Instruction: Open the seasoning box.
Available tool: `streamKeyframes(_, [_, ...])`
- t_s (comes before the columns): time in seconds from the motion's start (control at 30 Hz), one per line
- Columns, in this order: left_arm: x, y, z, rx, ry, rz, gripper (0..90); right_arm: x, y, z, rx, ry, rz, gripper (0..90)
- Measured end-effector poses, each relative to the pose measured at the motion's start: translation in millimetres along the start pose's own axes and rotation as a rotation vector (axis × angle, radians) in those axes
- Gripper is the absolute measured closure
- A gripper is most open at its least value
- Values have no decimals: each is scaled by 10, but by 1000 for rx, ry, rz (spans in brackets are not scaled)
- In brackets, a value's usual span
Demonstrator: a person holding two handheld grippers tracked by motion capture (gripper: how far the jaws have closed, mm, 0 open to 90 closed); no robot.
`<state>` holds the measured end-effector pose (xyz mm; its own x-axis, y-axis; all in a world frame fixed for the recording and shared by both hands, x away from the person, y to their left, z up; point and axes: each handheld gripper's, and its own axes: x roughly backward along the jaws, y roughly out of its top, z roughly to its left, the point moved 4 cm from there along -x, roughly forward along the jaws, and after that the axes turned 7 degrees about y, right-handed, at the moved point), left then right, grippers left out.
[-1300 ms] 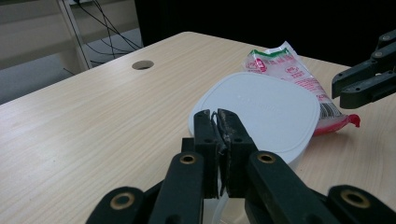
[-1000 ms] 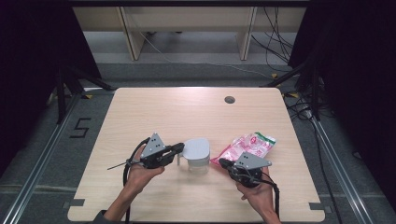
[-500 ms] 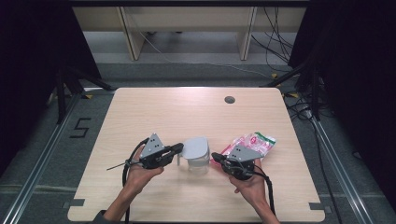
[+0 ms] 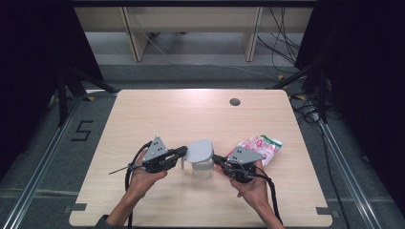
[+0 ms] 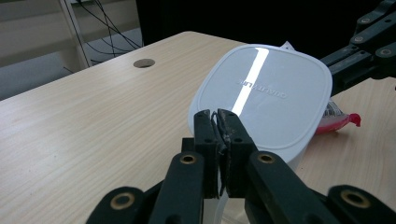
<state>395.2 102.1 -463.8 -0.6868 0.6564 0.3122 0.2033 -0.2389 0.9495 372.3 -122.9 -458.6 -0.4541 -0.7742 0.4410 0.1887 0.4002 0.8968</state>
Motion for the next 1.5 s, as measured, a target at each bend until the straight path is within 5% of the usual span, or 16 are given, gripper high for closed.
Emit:
streamKeyframes(0.27, [121, 2, -19, 49, -18, -28, 626, -47, 74, 26, 9, 0, -16, 900])
streamKeyframes(0.3, [176, -12, -29, 45, -23, -19, 586, -63, 96, 25, 41, 11, -10, 900])
streamKeyframes(0.4, [215, -42, -36, 35, -12, -3, 514, -89, 112, 54, 7, 6, -17, 900])
streamKeyframes(0.63, [300, -157, -48, 46, 2, 34, 383, -189, 238, 117, 46, 14, -21, 900])
streamKeyframes(0.77, [318, -210, -54, 48, 10, 51, 366, -221, 284, 128, 75, 12, -24, 900])
streamKeyframes(0.97, [350, -286, -49, 54, 14, 75, 342, -311, 341, 211, 50, 25, -17, 896])
streamKeyframes(1.23, [348, -370, -46, 68, 19, 93, 332, -459, 441, 297, 98, 52, -16, 885])
streamKeyframes(1.5, [380, -387, -39, 80, 25, 86, 326, -408, 401, 267, 89, 51, -13, 833])
